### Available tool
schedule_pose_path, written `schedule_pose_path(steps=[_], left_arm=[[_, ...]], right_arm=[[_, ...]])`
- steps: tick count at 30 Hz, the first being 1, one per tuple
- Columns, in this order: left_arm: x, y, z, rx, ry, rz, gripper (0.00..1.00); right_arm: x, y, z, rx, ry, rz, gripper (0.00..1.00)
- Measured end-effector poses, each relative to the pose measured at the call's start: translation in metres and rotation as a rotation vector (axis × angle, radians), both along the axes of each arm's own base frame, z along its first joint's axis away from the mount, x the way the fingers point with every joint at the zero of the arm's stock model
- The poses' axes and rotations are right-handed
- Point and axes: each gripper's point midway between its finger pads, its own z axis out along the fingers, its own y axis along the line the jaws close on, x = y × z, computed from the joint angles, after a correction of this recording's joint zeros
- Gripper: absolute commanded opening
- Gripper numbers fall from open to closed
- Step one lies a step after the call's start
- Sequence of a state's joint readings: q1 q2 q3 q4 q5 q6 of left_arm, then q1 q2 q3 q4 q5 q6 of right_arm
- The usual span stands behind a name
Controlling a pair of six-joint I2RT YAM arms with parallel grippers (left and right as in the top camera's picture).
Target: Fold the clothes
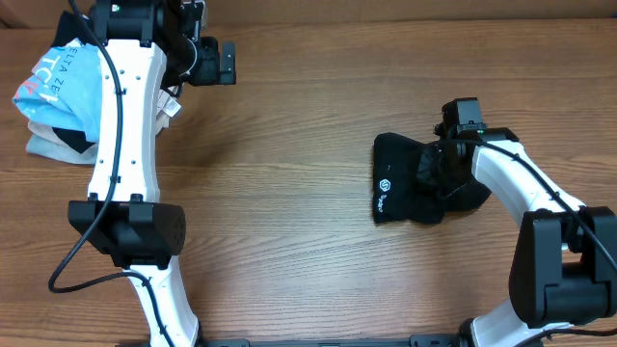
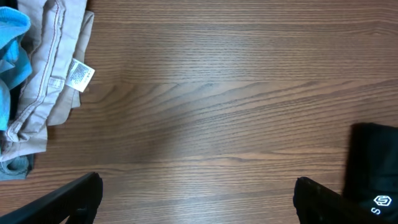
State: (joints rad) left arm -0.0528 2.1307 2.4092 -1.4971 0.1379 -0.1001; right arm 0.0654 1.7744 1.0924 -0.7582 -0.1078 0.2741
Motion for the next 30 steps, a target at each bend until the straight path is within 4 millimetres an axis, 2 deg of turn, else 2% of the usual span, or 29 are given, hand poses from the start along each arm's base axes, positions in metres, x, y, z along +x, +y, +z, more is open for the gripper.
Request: schedule_pose_path(steps=[6,10,11,15,17,19,20,23,24,26,27,30], left_arm=[[0.001,0.002,0.0,0.01,-0.003,0.004,1.0],[0.005,0.004,0.001,0.021,-0.021,0.008,1.0],[0.006,0.004,0.002,0.022,-0.025,0.009,1.0],[0.006,0.004,0.002,0.023,-0.026,0.009,1.0],[0.002,0.002,0.001,0.009,-0.01,0.003,1.0],[-0.005,-0.002,-0.001,-0.012,0.021,-0.01,1.0],[-0.01,-0.005,-0.003,-0.025,0.04,-0.017,1.0],[-0.024,-0.015,-0.006,-0.044,0.096,-0.038,1.0],[-0.029,-0.022,-0.007,-0.047,0.116,-0.054,1.0],[-0.037,-0.035,-0.008,-0.047,0.141,-0.09,1.0],[-0.04,-0.04,-0.008,-0.045,0.146,-0.106,1.0],[-0.062,-0.086,-0.01,-0.031,0.184,-0.234,1.0]], right_arm=[[0.005,0.013,-0.001,0.018,-0.024,0.023,0.04],[0.006,0.054,0.0,0.033,-0.044,0.121,0.04],[0.005,0.071,0.001,0.045,-0.043,0.16,0.04],[-0.007,0.118,0.008,0.092,-0.004,0.271,0.04],[-0.01,0.138,0.02,0.128,0.03,0.307,0.04],[0.002,0.144,0.043,0.153,0.028,0.302,0.04],[0.012,0.143,0.057,0.165,0.011,0.291,0.04],[0.048,0.129,0.11,0.194,-0.085,0.241,0.19],[0.062,0.118,0.129,0.203,-0.125,0.21,0.23],[0.081,0.094,0.156,0.203,-0.188,0.167,0.24],[0.087,0.079,0.166,0.2,-0.209,0.14,0.25],[0.092,0.032,0.173,0.185,-0.205,0.04,0.33]])
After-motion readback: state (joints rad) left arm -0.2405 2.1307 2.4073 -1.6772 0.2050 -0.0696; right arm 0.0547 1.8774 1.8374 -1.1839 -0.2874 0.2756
